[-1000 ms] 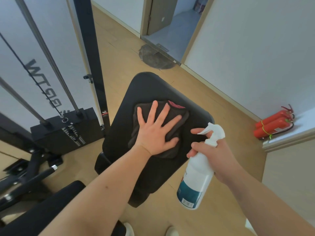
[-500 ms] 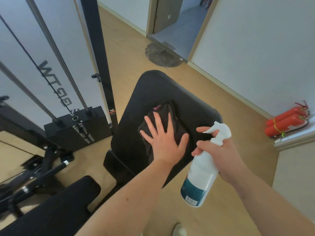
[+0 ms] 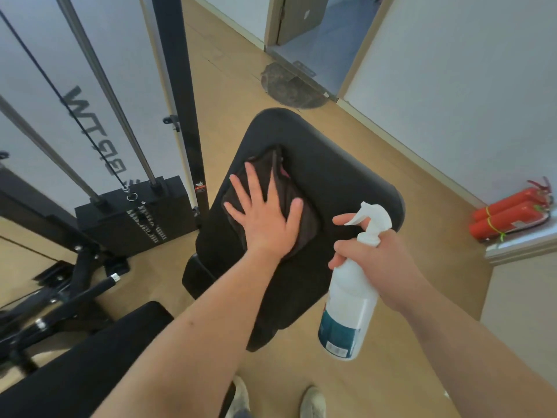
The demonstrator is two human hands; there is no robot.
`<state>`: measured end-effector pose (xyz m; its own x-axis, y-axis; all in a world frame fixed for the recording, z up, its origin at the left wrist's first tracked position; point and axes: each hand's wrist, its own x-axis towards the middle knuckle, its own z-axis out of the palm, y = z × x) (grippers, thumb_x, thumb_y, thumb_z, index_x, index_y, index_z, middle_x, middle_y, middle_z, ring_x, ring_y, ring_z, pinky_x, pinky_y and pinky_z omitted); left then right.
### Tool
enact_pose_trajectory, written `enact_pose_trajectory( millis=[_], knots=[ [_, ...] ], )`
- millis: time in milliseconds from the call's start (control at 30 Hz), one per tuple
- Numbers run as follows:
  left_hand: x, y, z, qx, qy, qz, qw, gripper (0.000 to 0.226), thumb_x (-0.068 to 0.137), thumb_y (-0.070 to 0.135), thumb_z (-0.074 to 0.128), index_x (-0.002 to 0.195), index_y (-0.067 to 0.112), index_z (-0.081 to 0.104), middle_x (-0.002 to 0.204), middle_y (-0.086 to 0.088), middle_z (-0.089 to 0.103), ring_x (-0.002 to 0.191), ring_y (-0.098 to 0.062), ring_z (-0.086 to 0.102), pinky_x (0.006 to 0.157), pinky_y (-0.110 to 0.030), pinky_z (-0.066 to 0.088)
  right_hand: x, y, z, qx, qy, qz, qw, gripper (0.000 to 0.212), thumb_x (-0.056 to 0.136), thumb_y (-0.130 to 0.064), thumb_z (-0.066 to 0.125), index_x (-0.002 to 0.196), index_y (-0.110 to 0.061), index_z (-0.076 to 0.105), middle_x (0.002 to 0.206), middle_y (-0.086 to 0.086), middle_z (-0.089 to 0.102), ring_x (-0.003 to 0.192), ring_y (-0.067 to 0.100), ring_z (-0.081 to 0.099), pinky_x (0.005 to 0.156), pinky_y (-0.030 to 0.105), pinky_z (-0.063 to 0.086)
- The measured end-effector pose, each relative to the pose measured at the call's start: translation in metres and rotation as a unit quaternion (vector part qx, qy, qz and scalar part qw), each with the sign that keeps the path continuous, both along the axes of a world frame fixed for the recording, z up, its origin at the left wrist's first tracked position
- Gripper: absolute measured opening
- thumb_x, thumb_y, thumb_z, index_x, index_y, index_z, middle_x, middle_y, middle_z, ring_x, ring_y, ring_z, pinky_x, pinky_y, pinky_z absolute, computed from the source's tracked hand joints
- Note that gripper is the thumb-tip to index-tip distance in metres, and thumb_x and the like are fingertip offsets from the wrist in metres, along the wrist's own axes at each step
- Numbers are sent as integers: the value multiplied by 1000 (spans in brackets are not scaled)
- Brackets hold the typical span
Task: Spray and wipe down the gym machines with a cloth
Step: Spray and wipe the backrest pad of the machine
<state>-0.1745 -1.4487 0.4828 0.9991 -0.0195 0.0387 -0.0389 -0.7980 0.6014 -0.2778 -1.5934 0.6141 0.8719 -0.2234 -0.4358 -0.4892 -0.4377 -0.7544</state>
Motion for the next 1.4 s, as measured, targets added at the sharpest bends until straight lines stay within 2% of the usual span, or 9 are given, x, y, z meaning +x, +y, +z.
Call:
enact_pose_trajectory(
  millis=[167,333,467,567,667,867,1100,1267,1400],
  knots=[
    [16,6,19,-82,-12,81,993,61,105,51,17,161,29,19,172,2,-4,158,-28,-6,125,-61,4,-13,-1,-6,-28,24,3,999,29,89,-25,68,106,-47,61,79,-1,76,87,22,73,86,48,61],
    [-6,32,32,-254,-23,126,959,34,110,24,40,142,15,49,156,-3,38,144,-17,35,125,-36,23,-19,10,-7,-49,66,40,996,22,91,-26,66,104,-43,58,69,-13,71,70,8,70,65,23,54],
    [-31,63,34,-328,53,157,930,35,112,30,32,138,15,51,128,-3,61,119,-15,56,114,-42,43,-18,29,-16,-39,79,68,994,27,90,-25,66,105,-44,53,82,0,73,73,14,76,80,37,63],
    [-48,80,31,-331,98,163,924,36,112,33,31,137,17,51,123,-3,65,119,-20,60,106,-39,47,-12,44,-26,-38,67,70,995,25,86,-24,66,104,-38,56,89,6,73,74,17,76,83,43,63],
    [-67,99,19,-314,167,169,919,25,112,33,33,126,24,51,102,7,62,99,-12,61,78,-27,46,-4,62,-36,-52,59,76,994,22,85,-26,64,102,-36,55,95,4,70,81,18,74,82,42,62],
    [-107,132,-1,-307,264,183,896,39,112,35,32,149,28,42,132,6,55,119,-13,52,100,-33,39,6,101,-61,-85,60,116,988,38,91,-31,64,125,-28,49,105,1,59,92,19,63,71,30,54],
    [-122,147,-11,-365,285,226,857,43,111,41,31,150,29,44,138,-1,59,128,-22,54,115,-48,41,4,126,-86,-178,43,98,978,24,94,-39,63,90,-17,54,88,0,58,78,18,61,71,29,54],
    [-125,143,-9,-375,307,228,845,45,111,41,29,153,29,39,142,-2,53,132,-24,50,117,-47,38,-15,107,-84,-154,54,62,985,25,93,-41,64,105,-21,53,92,-3,56,79,15,59,60,24,46],
    [-132,129,-7,-381,321,237,834,48,111,43,28,156,29,35,150,-2,48,139,-27,44,119,-50,35,-37,89,-82,-197,82,89,973,20,93,-34,63,90,-17,53,84,1,57,72,15,58,60,25,48]
  ],
)
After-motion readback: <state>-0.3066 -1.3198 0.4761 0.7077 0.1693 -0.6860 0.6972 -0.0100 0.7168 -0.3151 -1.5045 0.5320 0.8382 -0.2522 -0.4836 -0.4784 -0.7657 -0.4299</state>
